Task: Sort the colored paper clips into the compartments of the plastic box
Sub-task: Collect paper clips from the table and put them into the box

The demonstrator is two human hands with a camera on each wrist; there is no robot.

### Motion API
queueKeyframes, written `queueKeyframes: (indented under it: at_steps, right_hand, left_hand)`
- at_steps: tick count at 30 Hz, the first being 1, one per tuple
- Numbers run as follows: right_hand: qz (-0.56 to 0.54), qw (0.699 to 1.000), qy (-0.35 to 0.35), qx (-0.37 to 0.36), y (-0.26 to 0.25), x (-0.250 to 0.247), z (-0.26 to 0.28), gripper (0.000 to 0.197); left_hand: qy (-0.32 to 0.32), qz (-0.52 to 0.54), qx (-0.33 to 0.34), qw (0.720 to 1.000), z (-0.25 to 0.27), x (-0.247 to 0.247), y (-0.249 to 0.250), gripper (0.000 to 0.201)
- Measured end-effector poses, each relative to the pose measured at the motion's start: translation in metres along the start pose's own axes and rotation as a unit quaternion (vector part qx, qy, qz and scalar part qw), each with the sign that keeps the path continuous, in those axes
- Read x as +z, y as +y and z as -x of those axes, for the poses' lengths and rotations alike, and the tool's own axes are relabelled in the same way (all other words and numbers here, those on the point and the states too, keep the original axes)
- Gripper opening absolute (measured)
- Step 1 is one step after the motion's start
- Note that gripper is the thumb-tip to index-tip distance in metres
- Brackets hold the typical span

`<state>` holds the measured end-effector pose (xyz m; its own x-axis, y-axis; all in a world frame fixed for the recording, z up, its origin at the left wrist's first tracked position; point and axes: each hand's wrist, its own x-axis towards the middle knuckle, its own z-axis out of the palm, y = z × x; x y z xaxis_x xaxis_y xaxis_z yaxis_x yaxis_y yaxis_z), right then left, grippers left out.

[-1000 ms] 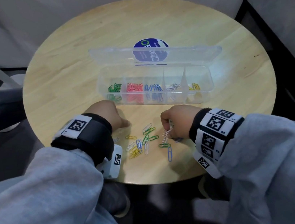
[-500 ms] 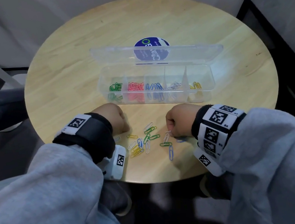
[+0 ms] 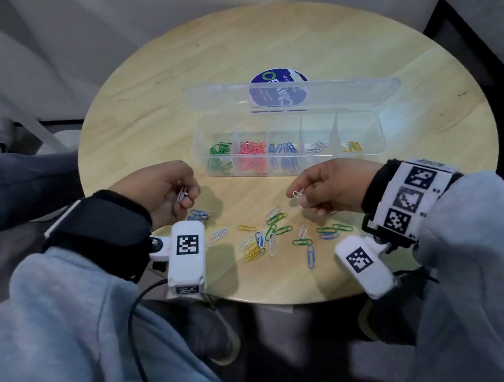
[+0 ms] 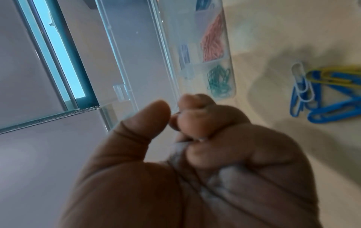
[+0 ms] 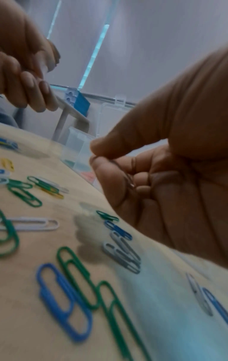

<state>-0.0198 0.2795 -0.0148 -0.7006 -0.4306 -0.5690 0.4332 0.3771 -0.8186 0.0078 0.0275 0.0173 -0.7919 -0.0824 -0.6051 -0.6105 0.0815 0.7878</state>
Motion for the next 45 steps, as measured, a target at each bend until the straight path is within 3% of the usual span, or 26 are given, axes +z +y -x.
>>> queueKeyframes:
  at_steps: [2,4,7,9,11,13,16,23,27,29,32,35,42,45]
  right_hand:
    - [-0.023,1.000,-0.015,0.001,-0.002,0.002,0.001,0.025]
    - [-0.030,0.999,-0.014,0.014,-0.004,0.002,0.001,0.030]
    - [-0.040,0.999,0.009,0.025,-0.006,0.004,0.001,0.031]
    - [-0.040,0.999,0.012,0.028,-0.006,0.007,0.000,0.028]
    - [-0.019,0.999,0.005,0.033,-0.004,0.009,-0.001,0.023]
    - [0.101,0.994,0.015,0.026,-0.003,0.010,-0.001,0.019]
    - [0.292,0.955,0.040,-0.011,-0.010,0.017,0.006,0.017]
    - [0.463,0.883,0.008,-0.075,-0.037,0.059,0.006,0.008]
    - [0.513,0.855,-0.019,-0.069,-0.040,0.089,-0.011,0.018]
    - [0.526,0.849,-0.013,-0.061,-0.040,0.098,-0.019,0.026]
    - [0.538,0.842,-0.006,-0.051,-0.042,0.108,-0.027,0.028]
    - [0.560,0.826,-0.015,-0.055,-0.046,0.116,-0.029,0.027]
    - [0.616,0.785,-0.005,-0.071,-0.048,0.121,-0.032,0.011]
    - [0.608,0.790,0.005,-0.075,-0.045,0.119,-0.034,0.007]
  left_hand:
    - [0.016,-0.059,-0.002,0.998,-0.002,0.003,0.000,0.019]
    - [0.038,-0.190,0.012,0.981,-0.006,0.004,-0.003,0.019]
    - [0.085,-0.435,0.044,0.895,-0.009,0.004,-0.009,0.007]
    - [0.091,-0.497,0.037,0.862,-0.010,0.006,-0.013,0.014]
    - [0.076,-0.508,0.032,0.857,-0.012,0.009,-0.015,0.017]
    - [0.068,-0.515,0.030,0.854,-0.016,0.012,-0.017,0.017]
    - [0.065,-0.518,0.039,0.852,-0.019,0.016,-0.017,0.016]
    - [0.047,-0.505,0.034,0.861,-0.019,0.016,-0.019,0.020]
    - [0.014,-0.431,0.033,0.902,-0.018,0.006,-0.016,0.017]
    - [0.028,-0.418,0.047,0.907,-0.018,0.001,-0.013,0.017]
    - [0.042,-0.432,0.061,0.899,-0.016,-0.001,-0.012,0.015]
    - [-0.004,-0.433,0.045,0.900,-0.017,0.003,-0.013,0.020]
    - [0.008,-0.509,0.030,0.860,-0.018,0.010,-0.016,0.012]
    - [0.016,-0.505,0.019,0.863,-0.019,0.011,-0.018,0.017]
